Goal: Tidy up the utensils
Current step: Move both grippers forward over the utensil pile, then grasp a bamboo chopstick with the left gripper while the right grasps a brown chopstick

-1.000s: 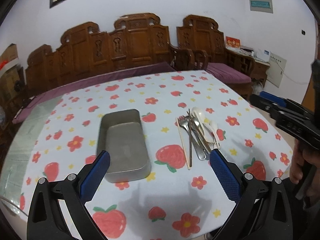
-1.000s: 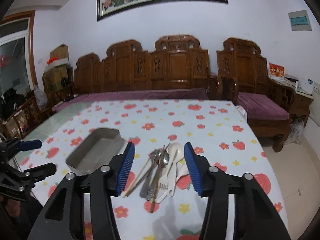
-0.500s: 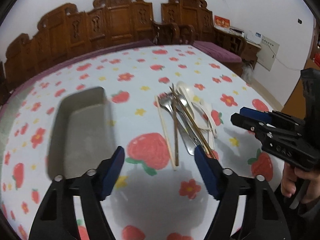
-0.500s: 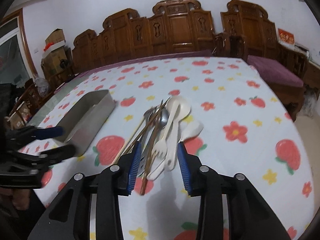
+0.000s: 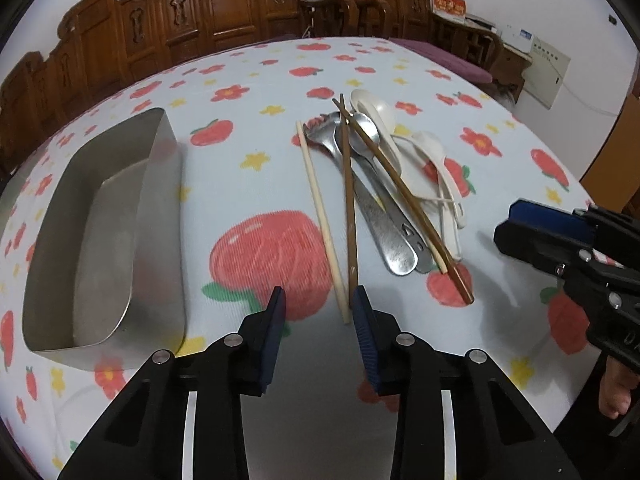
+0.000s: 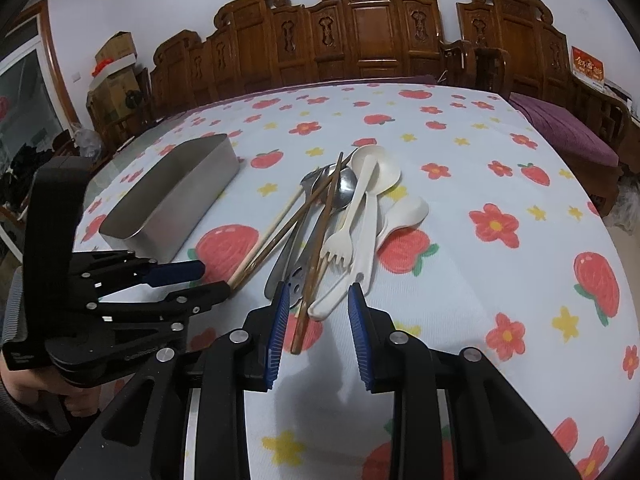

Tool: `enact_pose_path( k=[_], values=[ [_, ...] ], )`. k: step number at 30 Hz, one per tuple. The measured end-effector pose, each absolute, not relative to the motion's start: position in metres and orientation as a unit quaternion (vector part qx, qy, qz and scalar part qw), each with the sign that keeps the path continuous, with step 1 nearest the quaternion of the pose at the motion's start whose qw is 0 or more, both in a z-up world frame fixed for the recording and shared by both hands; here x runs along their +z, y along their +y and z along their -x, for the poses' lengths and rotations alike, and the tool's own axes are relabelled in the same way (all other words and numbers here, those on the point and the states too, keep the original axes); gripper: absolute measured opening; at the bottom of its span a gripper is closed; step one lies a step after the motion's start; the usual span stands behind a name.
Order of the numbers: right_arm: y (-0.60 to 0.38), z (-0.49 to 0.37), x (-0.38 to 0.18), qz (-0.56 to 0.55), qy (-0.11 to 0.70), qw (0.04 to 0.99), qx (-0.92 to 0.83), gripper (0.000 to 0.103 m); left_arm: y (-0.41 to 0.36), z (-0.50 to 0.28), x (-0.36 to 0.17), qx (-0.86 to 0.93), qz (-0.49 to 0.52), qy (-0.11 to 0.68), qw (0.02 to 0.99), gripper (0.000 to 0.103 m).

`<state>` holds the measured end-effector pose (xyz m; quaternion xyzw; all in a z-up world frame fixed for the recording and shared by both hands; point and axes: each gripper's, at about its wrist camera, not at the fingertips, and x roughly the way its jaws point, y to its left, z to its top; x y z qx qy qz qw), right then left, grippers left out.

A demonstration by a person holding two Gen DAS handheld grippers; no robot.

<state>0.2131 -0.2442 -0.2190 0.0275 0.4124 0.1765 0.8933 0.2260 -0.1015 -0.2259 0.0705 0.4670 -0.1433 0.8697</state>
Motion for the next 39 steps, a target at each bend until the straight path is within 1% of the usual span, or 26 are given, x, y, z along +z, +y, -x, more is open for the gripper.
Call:
enact_pose_path(
  k=[3,10,11,12,14,19,20,21,24,25,26,37,39],
  values=[
    [-0.241,-0.213,-0.22,-0.024,0.415,0.891,0.18,0.033,-0.1,-0.227,-0.226,-0.146,-0.059,0.471,0.868,0.032],
    [-0.233,-0.21,-0.222,-0.008,0.422,0.888,0.183,0.033,-0.105,-0.226,-0.227,-0.156,-0.072,0.476,0.863,0.032],
    [-0.233,-0.209,-0.223,-0.008,0.422,0.888,0.182,0.033,-0.107,-0.226,-0.228,-0.152,-0.076,0.476,0.863,0.026],
    [-0.234,-0.209,-0.222,-0.008,0.423,0.888,0.181,0.033,-0.107,-0.227,-0.229,-0.148,-0.078,0.477,0.863,0.024],
    [-0.235,-0.21,-0.222,-0.009,0.422,0.888,0.181,0.033,-0.106,-0.229,-0.228,-0.146,-0.075,0.479,0.862,0.009],
    [-0.231,-0.21,-0.225,-0.004,0.426,0.886,0.184,0.033,-0.099,-0.227,-0.227,-0.151,-0.064,0.483,0.86,0.008],
    [-0.23,-0.21,-0.226,-0.002,0.428,0.885,0.186,0.033,-0.097,-0.226,-0.226,-0.152,-0.061,0.482,0.861,0.003],
    [-0.229,-0.211,-0.227,0.0,0.429,0.884,0.187,0.033,-0.095,-0.225,-0.225,-0.151,-0.06,0.479,0.863,0.0],
    [-0.224,-0.21,-0.231,0.006,0.434,0.879,0.194,0.032,-0.088,-0.22,-0.223,-0.146,-0.052,0.481,0.863,0.0],
    [-0.222,-0.21,-0.233,0.009,0.438,0.877,0.197,0.028,-0.086,-0.218,-0.223,-0.147,-0.049,0.481,0.863,0.0],
    [-0.219,-0.211,-0.235,0.011,0.443,0.874,0.198,0.027,-0.085,-0.216,-0.223,-0.147,-0.05,0.48,0.864,0.0],
    [-0.212,-0.217,-0.249,0.031,0.455,0.87,0.186,0.023,-0.078,-0.224,-0.216,-0.14,-0.03,0.475,0.868,0.0],
    [-0.208,-0.218,-0.249,0.047,0.453,0.872,0.179,0.02,-0.077,-0.225,-0.214,-0.14,-0.027,0.475,0.868,0.0]
  ],
)
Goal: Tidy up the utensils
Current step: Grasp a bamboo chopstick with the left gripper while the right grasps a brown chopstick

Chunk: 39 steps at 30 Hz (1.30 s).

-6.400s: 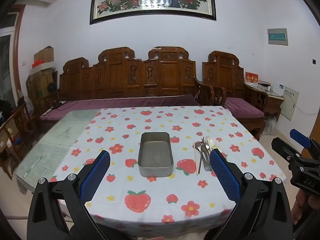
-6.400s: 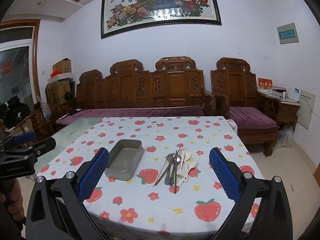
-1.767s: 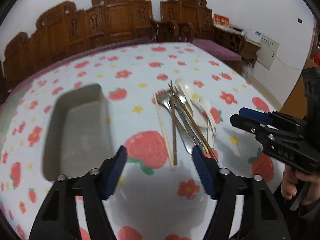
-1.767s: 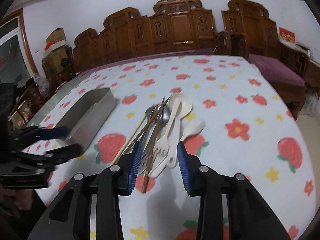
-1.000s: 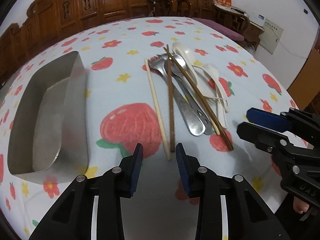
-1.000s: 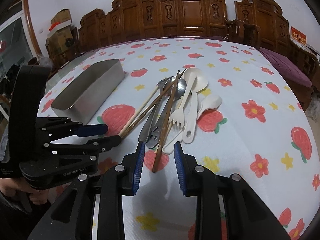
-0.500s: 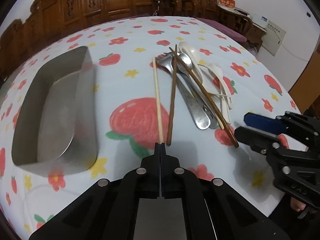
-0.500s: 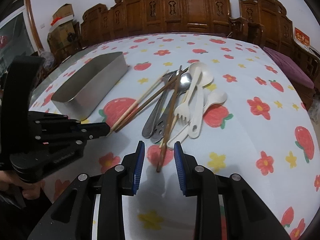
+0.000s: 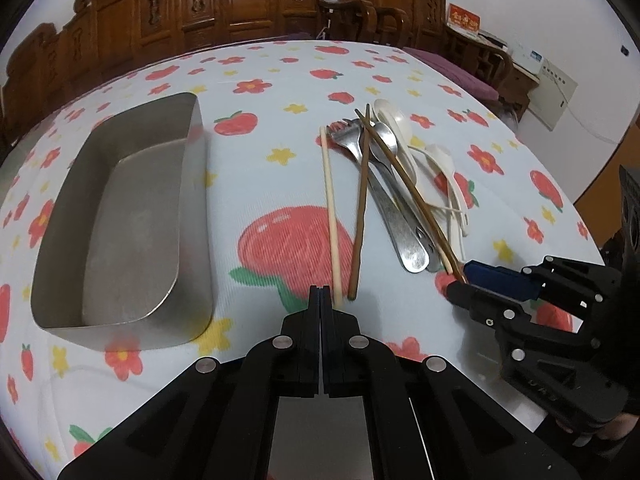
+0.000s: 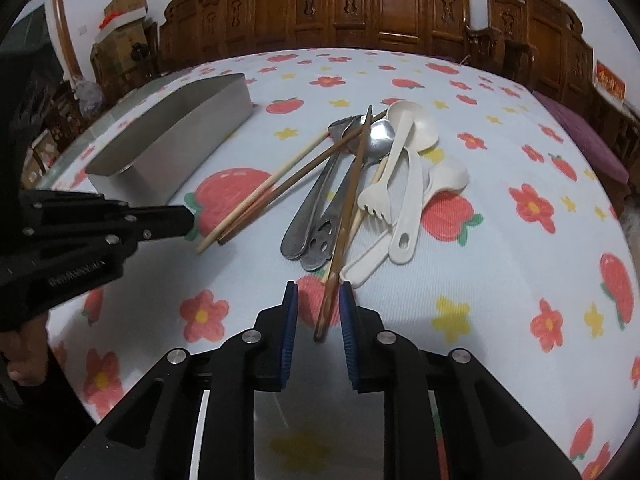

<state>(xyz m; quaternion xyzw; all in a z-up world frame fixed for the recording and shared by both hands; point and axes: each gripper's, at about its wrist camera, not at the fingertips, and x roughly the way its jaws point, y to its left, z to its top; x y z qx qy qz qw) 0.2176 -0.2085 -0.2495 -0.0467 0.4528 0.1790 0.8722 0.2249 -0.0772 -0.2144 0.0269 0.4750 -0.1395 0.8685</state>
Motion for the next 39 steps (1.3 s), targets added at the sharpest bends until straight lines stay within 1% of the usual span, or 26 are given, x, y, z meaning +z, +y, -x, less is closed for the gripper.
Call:
enact_pose_path(
  k=[3,4,7,9,11,12,16,26,27,28,32,39],
  values=[
    [-0.201,-0.215,-0.249,0.081,0.448,0.875,0.167,0.017,-0.078,-0.225,-0.213,-0.138,-0.028,0.473,0.87,0.0],
    [-0.2,-0.216,-0.249,0.083,0.449,0.874,0.164,0.009,-0.078,-0.226,-0.213,-0.137,-0.028,0.472,0.871,0.0],
    [-0.205,-0.217,-0.249,0.073,0.455,0.874,0.157,0.006,-0.08,-0.229,-0.213,-0.137,-0.028,0.473,0.87,0.001],
    [-0.211,-0.216,-0.248,0.063,0.457,0.873,0.156,0.006,-0.082,-0.232,-0.214,-0.139,-0.029,0.473,0.869,0.006],
    [-0.215,-0.216,-0.245,0.054,0.453,0.876,0.155,0.006,-0.085,-0.237,-0.216,-0.139,-0.033,0.474,0.869,0.016],
    [-0.216,-0.216,-0.243,0.051,0.451,0.878,0.154,0.006,-0.086,-0.24,-0.217,-0.137,-0.034,0.475,0.869,0.016],
    [-0.224,-0.214,-0.233,0.034,0.435,0.887,0.151,0.006,-0.09,-0.249,-0.221,-0.135,-0.035,0.479,0.867,0.016],
    [-0.228,-0.215,-0.229,0.021,0.428,0.89,0.154,0.006,-0.104,-0.261,-0.228,-0.132,-0.064,0.482,0.864,0.016],
    [-0.228,-0.215,-0.229,0.021,0.428,0.89,0.154,0.006,-0.104,-0.261,-0.228,-0.13,-0.069,0.481,0.864,0.013],
    [-0.228,-0.215,-0.228,0.021,0.427,0.891,0.154,0.006,-0.106,-0.26,-0.228,-0.134,-0.073,0.481,0.864,0.004],
    [-0.228,-0.213,-0.223,0.018,0.423,0.893,0.153,0.006,-0.103,-0.255,-0.224,-0.133,-0.078,0.479,0.864,0.004],
    [-0.222,-0.209,-0.205,0.021,0.41,0.898,0.158,0.006,-0.084,-0.235,-0.197,-0.132,-0.068,0.454,0.878,0.004]
  ],
)
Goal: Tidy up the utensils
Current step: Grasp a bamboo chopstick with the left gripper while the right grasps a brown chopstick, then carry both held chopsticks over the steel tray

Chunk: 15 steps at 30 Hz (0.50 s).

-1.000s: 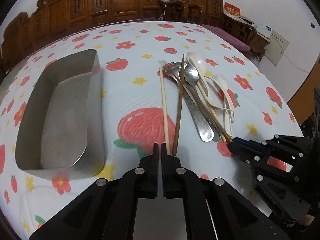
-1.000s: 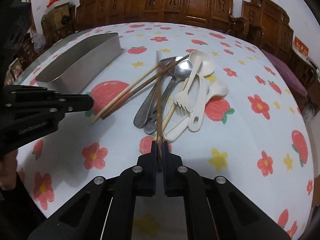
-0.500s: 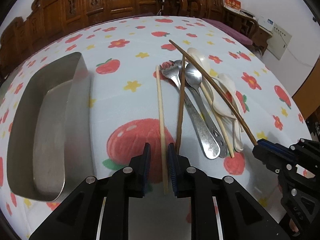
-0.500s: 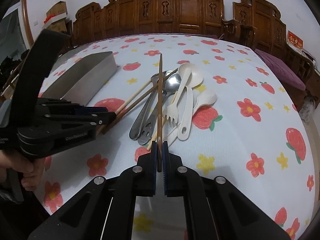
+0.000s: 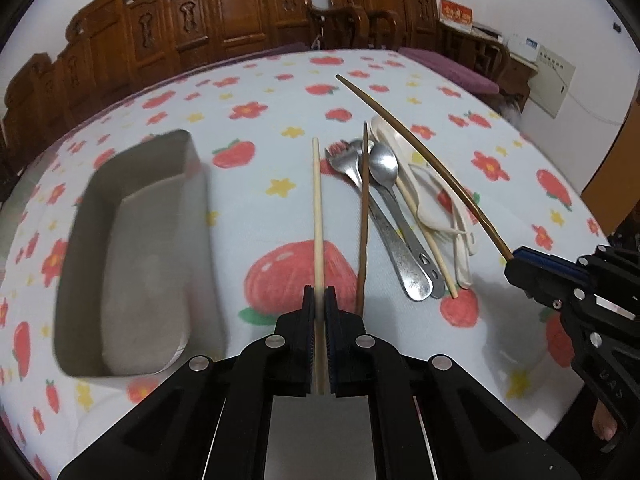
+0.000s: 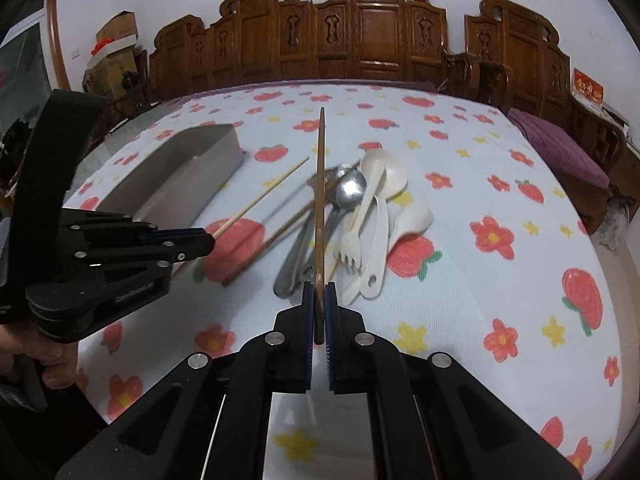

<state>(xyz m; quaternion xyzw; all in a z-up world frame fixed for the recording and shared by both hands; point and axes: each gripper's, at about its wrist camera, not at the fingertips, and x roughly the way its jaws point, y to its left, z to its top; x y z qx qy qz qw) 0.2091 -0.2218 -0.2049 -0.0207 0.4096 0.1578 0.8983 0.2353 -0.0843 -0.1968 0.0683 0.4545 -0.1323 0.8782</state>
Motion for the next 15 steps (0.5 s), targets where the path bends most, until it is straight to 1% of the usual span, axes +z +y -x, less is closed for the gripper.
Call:
enact_pose_path(
  k=[8,15],
  values=[
    [-0.203,-0.202,-0.186,0.021,0.4,0.901,0.169,0.006,-0.055,-0.224,-0.159,-0.121,-0.052,0.427,0.894,0.004],
    [-0.177,-0.202,-0.17,0.032,0.392,0.9,0.187,0.006,-0.018,-0.229,-0.148,-0.096,-0.043,0.423,0.9,0.004]
  ],
)
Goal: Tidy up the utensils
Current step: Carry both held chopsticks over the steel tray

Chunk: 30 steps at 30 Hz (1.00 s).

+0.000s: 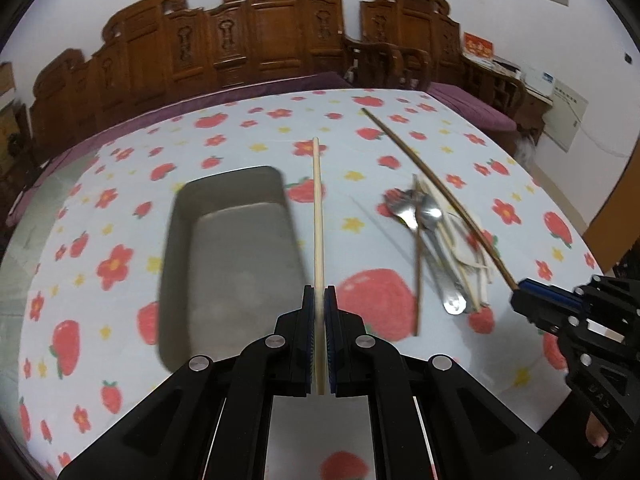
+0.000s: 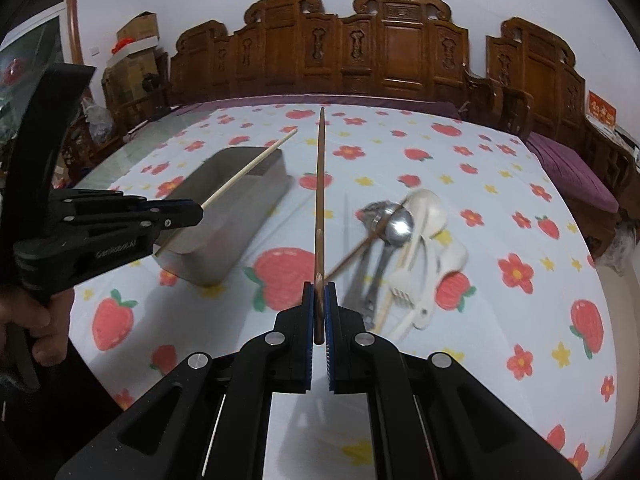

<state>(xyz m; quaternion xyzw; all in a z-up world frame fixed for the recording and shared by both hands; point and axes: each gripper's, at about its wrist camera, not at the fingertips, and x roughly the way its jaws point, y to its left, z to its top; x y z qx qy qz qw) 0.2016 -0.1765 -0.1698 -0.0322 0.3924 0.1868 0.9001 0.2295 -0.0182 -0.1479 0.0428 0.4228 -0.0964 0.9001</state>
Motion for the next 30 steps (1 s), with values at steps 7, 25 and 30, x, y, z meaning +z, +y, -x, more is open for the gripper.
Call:
enact_pose_path(
  k=[7,25,30],
  values=[
    [-0.152,-0.204,-0.165,0.046,0.395,0.896,0.199,0.006,0.024,-0.241,-0.156,-0.075,-0.026,0.434,0.897,0.004],
    [-0.119,-0.22,-0.17,0.063,0.414,0.883,0.21,0.006,0.048,-0.261,-0.174,-0.084,0.001,0.447,0.89,0.004],
    [-0.105,-0.225,-0.172,0.057,0.421,0.878,0.22,0.006,0.057,-0.257,-0.16,-0.077,0.0,0.429,0.9,0.006]
  ],
)
